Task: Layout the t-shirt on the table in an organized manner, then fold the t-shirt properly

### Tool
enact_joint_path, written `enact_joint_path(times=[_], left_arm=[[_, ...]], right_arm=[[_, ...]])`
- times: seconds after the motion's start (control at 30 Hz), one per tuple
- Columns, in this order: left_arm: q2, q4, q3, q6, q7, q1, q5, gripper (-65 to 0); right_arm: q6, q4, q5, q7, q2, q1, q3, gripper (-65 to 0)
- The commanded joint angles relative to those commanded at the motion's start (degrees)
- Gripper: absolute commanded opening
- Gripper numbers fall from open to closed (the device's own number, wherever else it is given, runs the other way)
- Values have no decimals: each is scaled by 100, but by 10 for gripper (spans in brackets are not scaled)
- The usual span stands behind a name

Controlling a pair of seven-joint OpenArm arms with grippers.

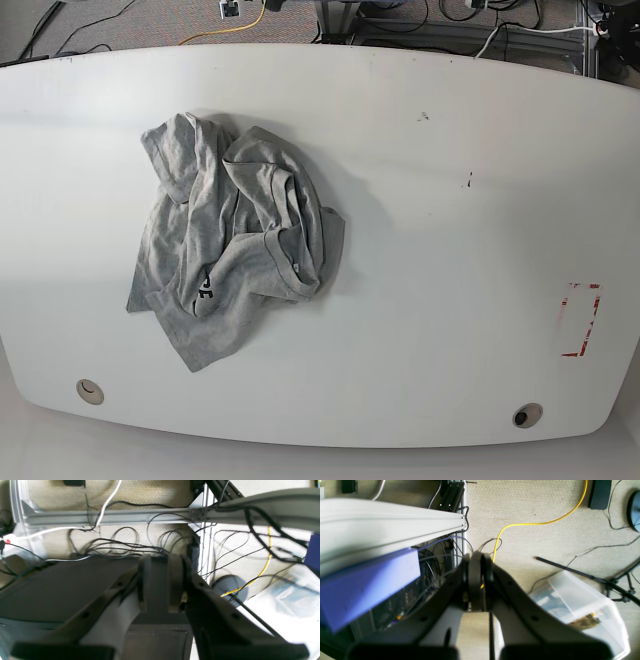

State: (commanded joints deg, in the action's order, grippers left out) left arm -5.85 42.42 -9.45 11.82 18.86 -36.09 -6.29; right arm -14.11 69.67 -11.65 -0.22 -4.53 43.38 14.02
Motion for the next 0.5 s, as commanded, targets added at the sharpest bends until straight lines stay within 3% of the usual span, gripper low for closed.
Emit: enact_joint_path(times=[0.17,0.3,0.5], left_arm=[[-132,756,0,0,0,-466,26,-546],[-185,1389,0,9,0,-897,422,-546],[-431,2268,9,9,9,-1424,914,-546]], right_arm=[[0,615,264,0,0,466,0,-631],[0,1152,677,0,53,905,0,-631],[0,1916,835,0,53,1503,-9,-631]])
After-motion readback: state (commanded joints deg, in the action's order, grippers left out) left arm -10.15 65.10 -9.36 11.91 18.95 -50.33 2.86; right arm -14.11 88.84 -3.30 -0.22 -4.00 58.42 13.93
